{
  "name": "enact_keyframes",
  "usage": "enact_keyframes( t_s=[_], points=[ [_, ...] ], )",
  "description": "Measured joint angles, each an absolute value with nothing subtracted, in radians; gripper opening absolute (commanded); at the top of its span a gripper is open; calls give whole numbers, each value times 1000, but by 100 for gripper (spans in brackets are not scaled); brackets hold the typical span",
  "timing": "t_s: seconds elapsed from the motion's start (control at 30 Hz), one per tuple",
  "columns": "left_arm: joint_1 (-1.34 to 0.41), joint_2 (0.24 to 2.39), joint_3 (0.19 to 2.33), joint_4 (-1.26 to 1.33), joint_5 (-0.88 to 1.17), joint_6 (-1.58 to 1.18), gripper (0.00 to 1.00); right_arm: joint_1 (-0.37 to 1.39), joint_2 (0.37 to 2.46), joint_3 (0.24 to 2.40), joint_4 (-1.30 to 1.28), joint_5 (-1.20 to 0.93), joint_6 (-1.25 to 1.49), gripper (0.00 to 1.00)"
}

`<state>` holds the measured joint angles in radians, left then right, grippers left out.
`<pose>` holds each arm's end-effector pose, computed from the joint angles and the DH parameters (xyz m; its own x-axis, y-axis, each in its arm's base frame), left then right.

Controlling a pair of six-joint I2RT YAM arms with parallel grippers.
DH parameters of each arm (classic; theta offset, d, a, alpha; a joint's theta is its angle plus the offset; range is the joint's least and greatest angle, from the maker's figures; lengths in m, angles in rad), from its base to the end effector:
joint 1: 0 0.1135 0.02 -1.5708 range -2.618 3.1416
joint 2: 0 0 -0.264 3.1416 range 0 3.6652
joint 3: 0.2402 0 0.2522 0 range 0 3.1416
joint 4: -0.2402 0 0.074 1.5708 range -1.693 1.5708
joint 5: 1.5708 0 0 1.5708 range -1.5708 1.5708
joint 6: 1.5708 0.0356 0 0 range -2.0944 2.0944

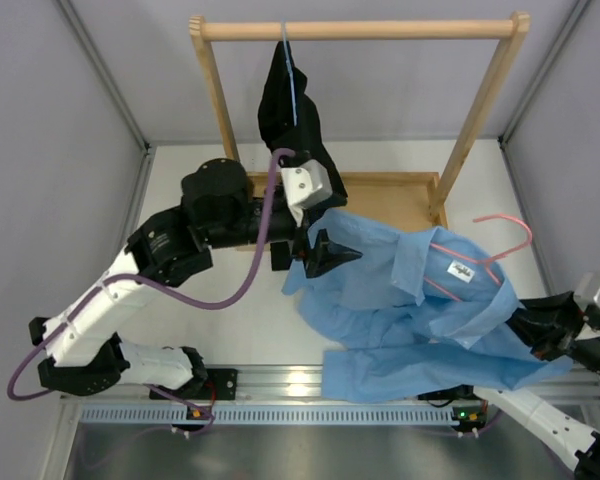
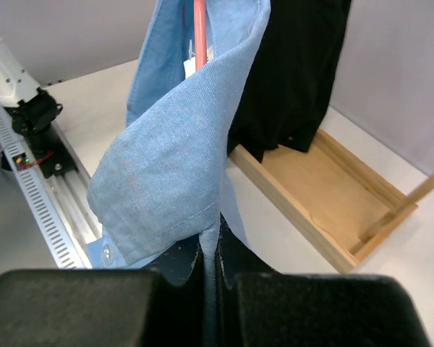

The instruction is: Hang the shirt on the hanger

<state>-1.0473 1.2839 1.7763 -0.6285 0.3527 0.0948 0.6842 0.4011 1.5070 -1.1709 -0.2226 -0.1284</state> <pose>0.1089 -0.2133 0.5208 0.0256 0.1333 -0.9907 0.9859 0.1608 0.0471 -0.0502 -0.0308 0.4554 0.0509 -0.1197 -0.9915 -0.7871 0.6062 -0.1135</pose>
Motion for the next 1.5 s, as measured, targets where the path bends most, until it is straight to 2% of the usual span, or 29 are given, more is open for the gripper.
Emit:
enact_keyframes(
  t_s=[0.4,0.63,0.87,1.0,1.23,1.5],
  points=[
    [-1047,945,1541,-560,-44,44,98,802,430,1868,-1274,-6,-49,0],
    [-1047,829,1348,-556,-257,-26,98,825,585,1913,-1269,256,43,0],
    [-1047,789,1150,-561,-316,-40,98,829,891,1786,-1133,524,73,0],
    [-1047,764,1031,-574,-325,-45,98,830,978,1843,-1100,592,71,0],
    [-1047,732,1001,-583,-333,-52,98,830,992,2067,-1024,642,42,0],
    [-1047,677,1001,-582,-356,-51,98,830,899,1890,-772,669,-8,0]
  ],
)
